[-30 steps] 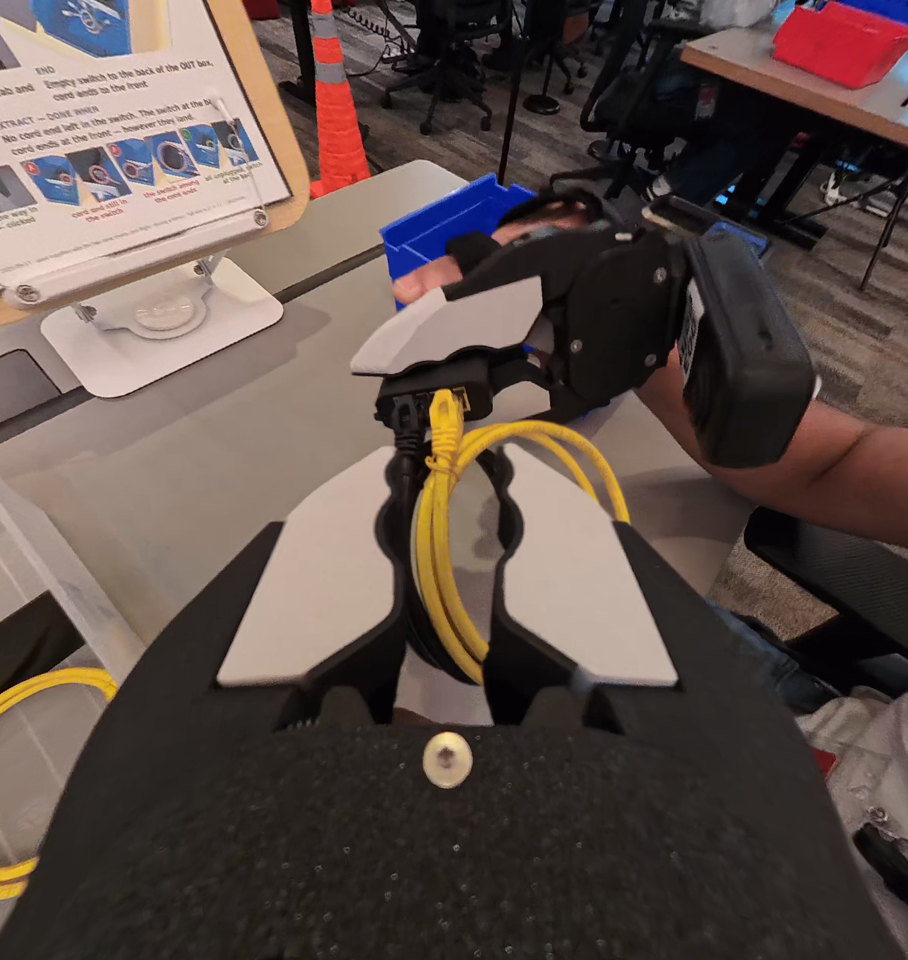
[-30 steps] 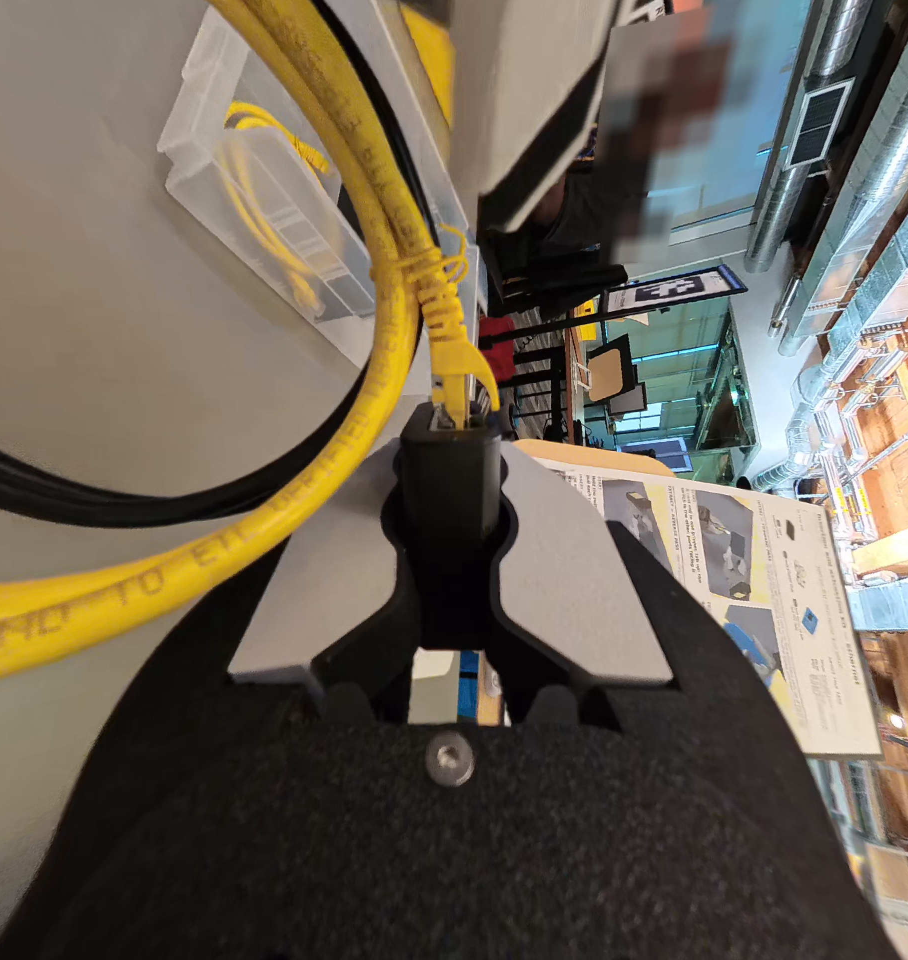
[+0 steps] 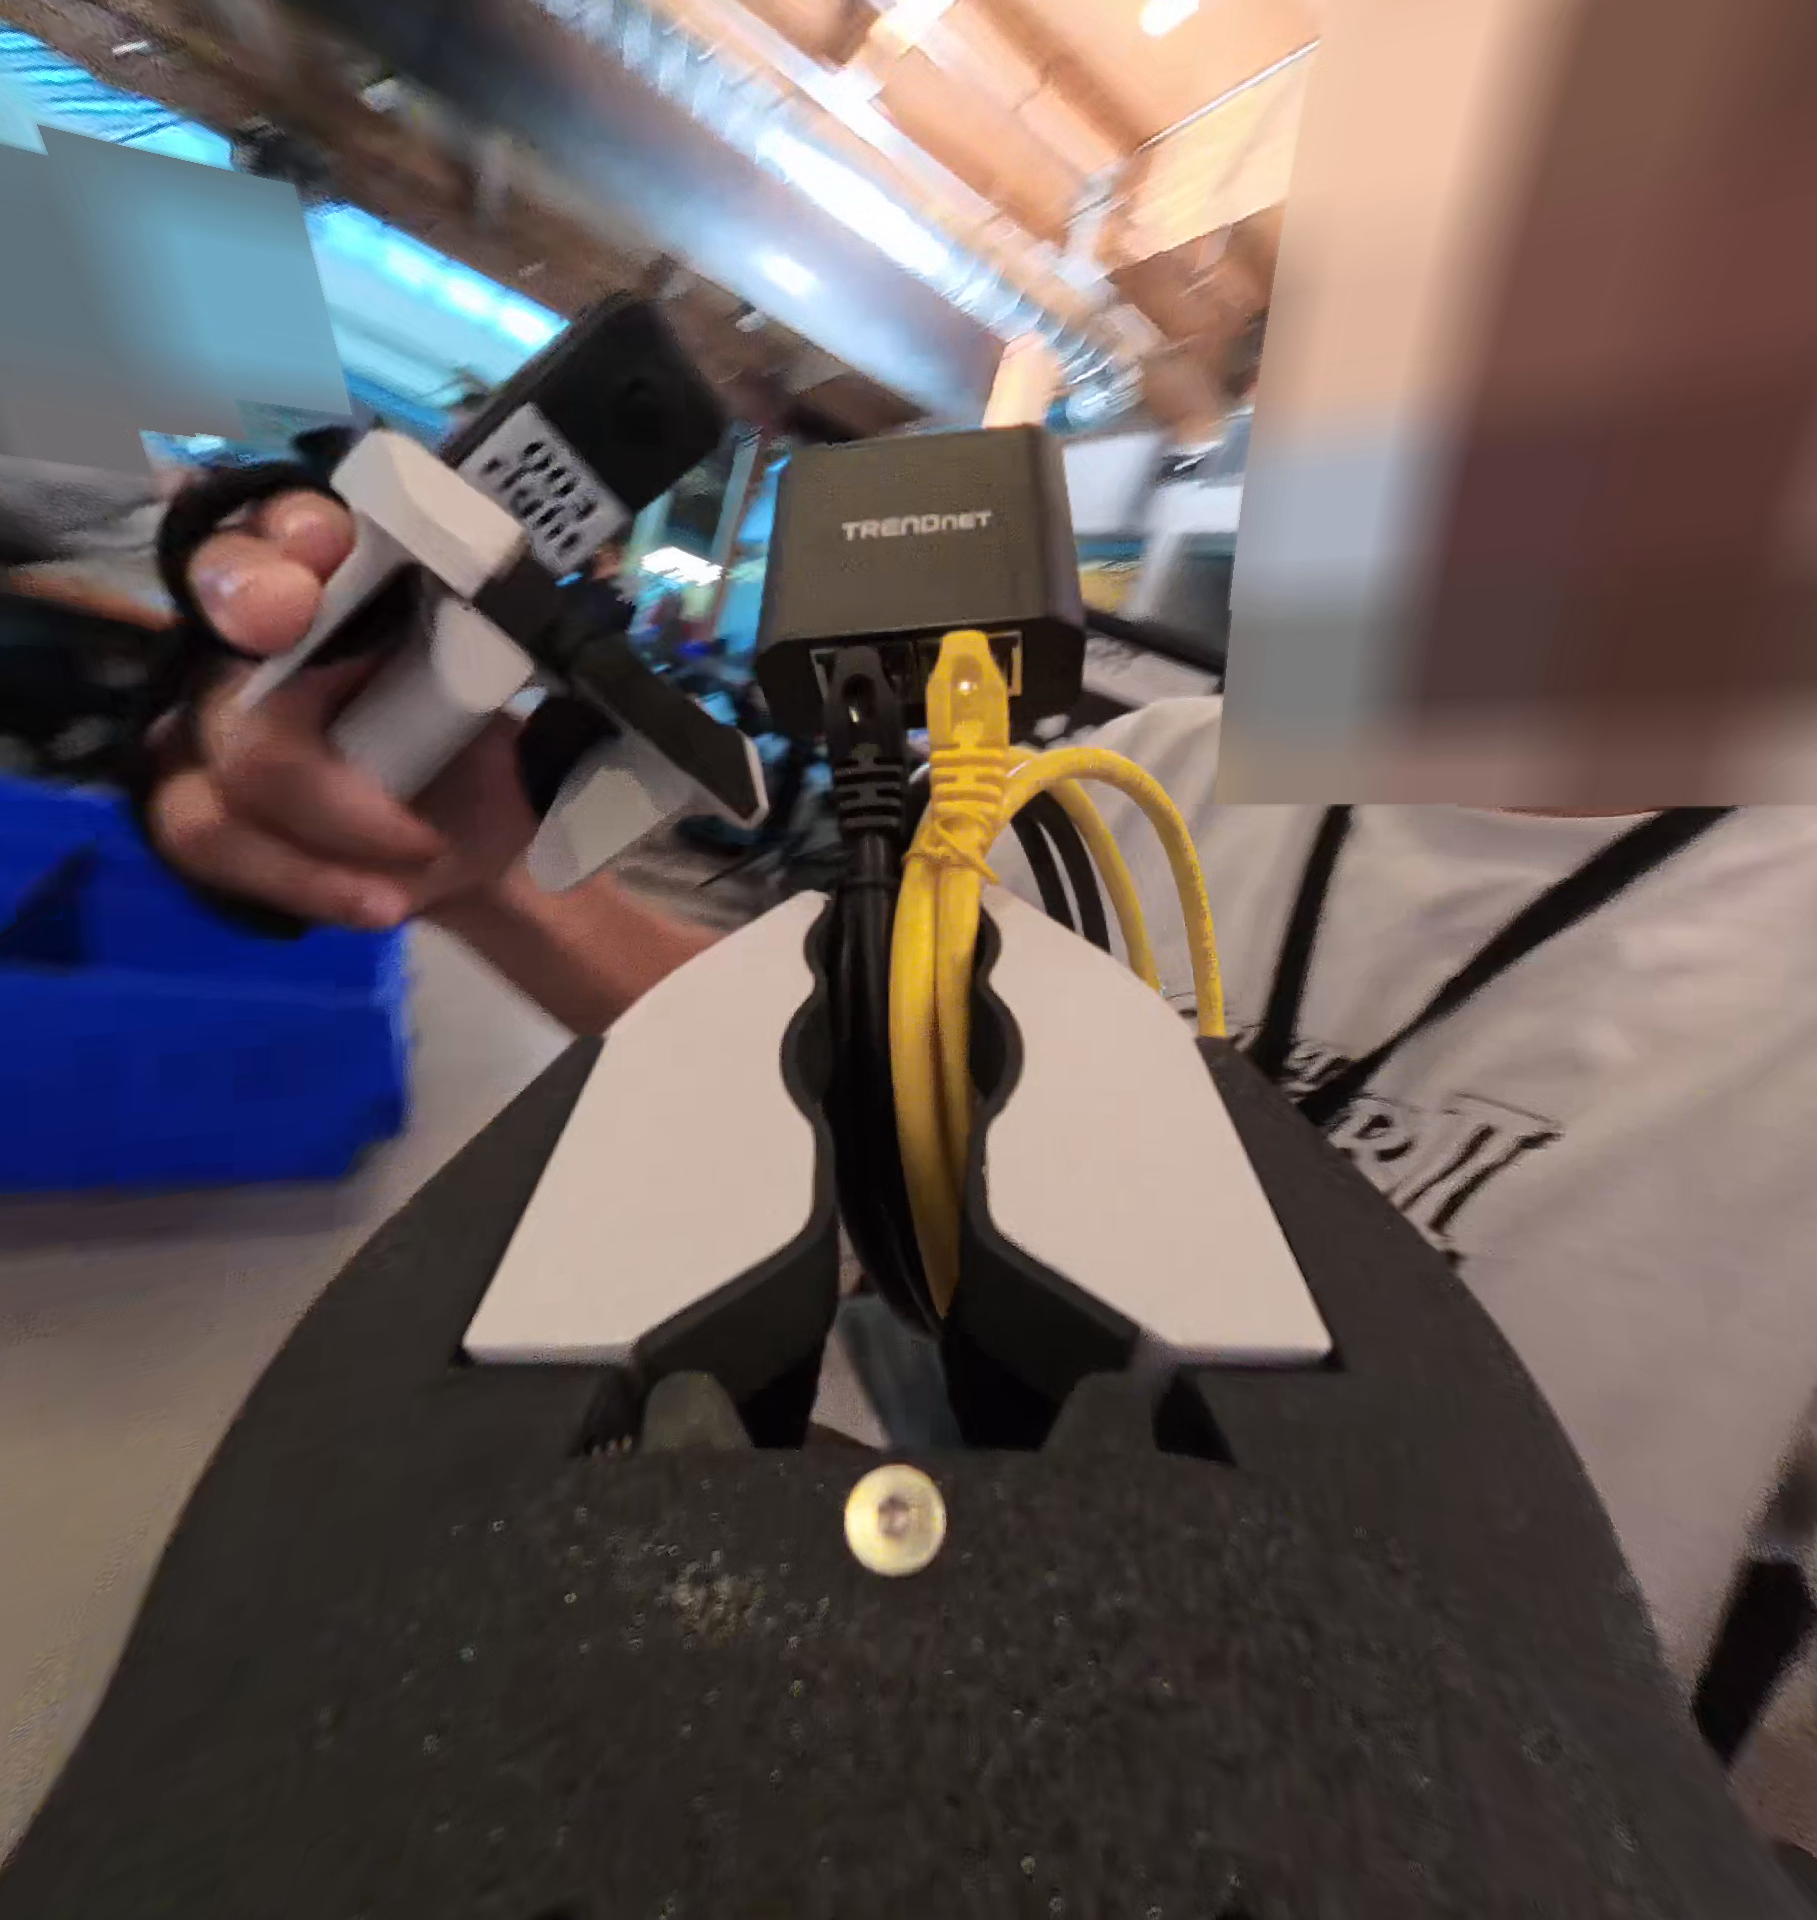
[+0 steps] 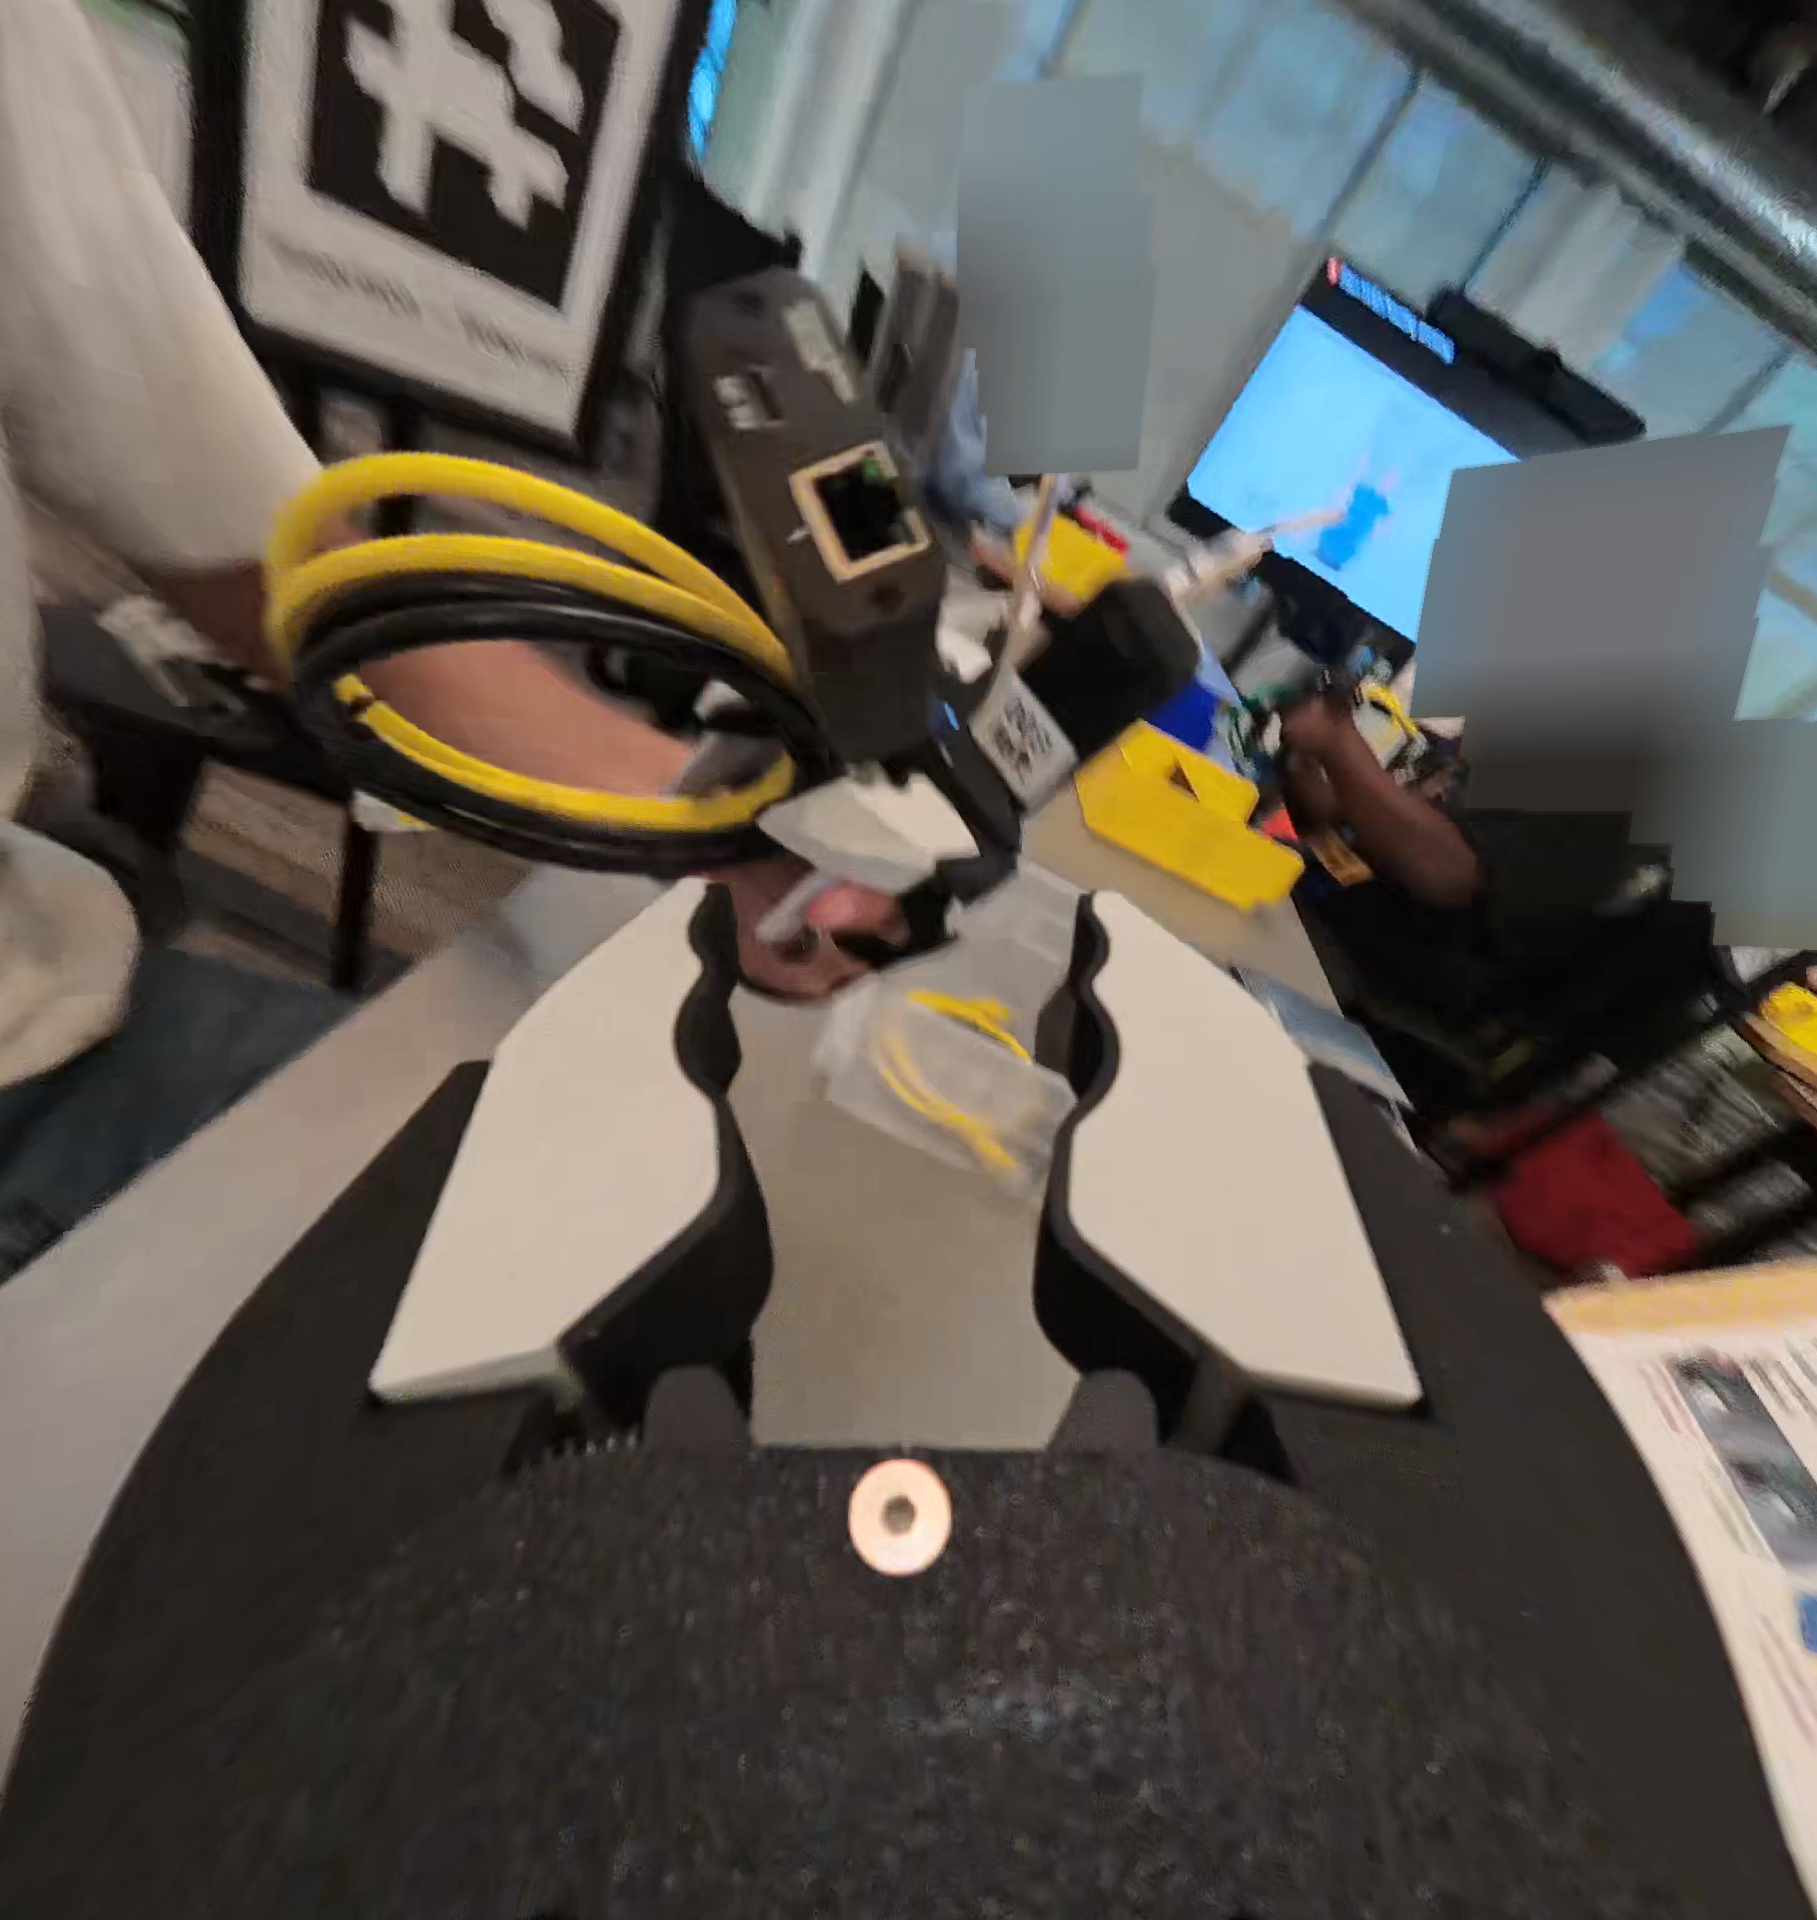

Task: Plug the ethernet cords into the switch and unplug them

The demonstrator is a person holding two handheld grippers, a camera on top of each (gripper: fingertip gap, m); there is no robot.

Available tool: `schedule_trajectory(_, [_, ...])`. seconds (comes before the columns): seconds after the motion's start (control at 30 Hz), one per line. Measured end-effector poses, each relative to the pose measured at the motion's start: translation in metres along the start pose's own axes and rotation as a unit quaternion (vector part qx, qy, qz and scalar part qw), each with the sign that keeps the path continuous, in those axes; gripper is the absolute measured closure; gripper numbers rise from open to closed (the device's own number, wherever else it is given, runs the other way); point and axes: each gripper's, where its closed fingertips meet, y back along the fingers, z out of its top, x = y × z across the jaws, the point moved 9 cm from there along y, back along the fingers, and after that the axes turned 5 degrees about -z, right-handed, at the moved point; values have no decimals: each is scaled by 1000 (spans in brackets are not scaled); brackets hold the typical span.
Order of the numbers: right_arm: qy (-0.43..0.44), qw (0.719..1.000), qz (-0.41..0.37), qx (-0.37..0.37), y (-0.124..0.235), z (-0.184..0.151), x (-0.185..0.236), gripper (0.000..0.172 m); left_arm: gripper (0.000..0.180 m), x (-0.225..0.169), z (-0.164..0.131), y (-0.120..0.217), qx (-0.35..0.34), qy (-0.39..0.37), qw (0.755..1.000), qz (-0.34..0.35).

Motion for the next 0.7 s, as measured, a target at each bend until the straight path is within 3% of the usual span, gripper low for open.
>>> schedule_trajectory(0.23, [-21,991,35,-126,-6,22,14,124,159,37,-10,-24,-28,16,984,-176])
schedule_trajectory(0.5, [-22,990,29,-139,-8,21,14,138,159,80,-29,-39,-64,61,964,-251])
schedule_trajectory(0.7, [-8,991,16,-135,-7,20,14,145,159,92,-33,-49,-88,50,955,-280])
